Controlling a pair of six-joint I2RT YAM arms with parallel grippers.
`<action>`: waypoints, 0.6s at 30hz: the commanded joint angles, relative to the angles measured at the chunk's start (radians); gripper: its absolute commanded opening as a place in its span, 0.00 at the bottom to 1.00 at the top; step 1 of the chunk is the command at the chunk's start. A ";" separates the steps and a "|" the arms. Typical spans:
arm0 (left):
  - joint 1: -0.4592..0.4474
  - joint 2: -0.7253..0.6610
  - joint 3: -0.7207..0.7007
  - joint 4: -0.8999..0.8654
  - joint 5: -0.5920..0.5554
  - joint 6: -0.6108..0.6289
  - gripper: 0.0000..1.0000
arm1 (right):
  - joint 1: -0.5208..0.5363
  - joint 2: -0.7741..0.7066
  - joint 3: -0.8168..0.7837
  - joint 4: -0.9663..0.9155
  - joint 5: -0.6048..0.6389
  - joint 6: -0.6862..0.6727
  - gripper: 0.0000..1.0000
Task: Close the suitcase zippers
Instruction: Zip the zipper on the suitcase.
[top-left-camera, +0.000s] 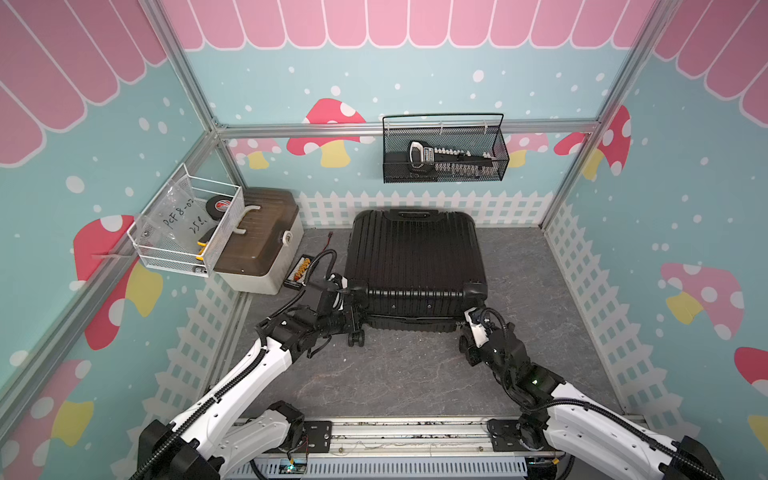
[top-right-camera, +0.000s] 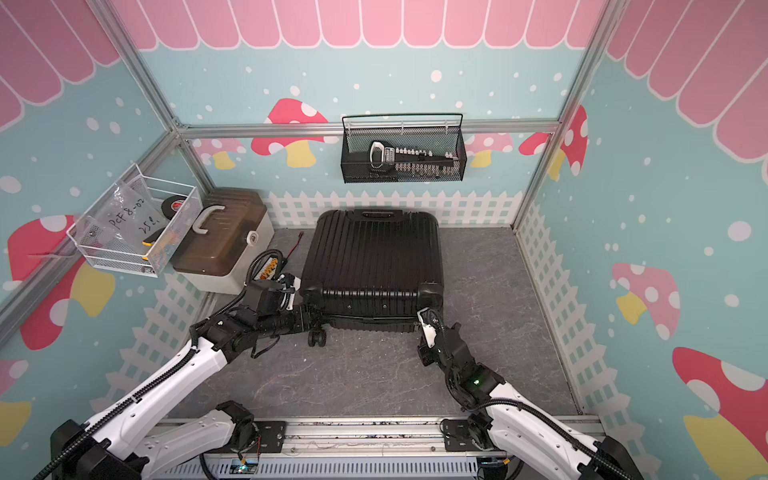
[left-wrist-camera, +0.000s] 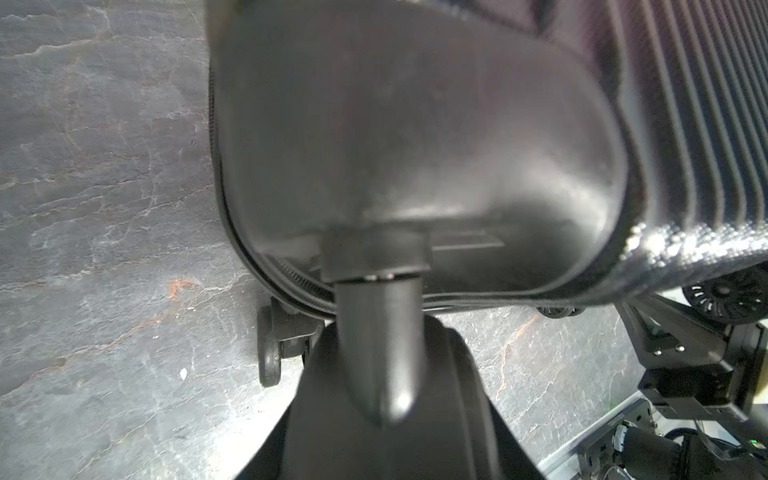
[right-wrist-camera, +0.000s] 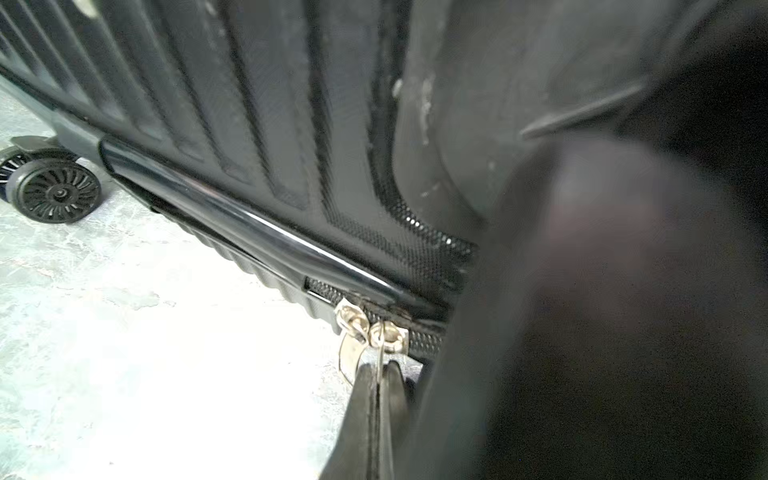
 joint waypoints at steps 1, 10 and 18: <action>-0.046 0.008 0.019 -0.096 0.040 0.090 0.54 | 0.012 -0.028 -0.004 -0.016 0.051 0.030 0.03; -0.046 -0.042 0.083 -0.166 -0.247 0.138 0.81 | 0.012 -0.095 -0.004 -0.106 0.259 0.130 0.25; -0.040 -0.095 0.153 -0.160 -0.594 0.138 0.83 | 0.012 -0.192 0.001 -0.251 0.512 0.301 0.44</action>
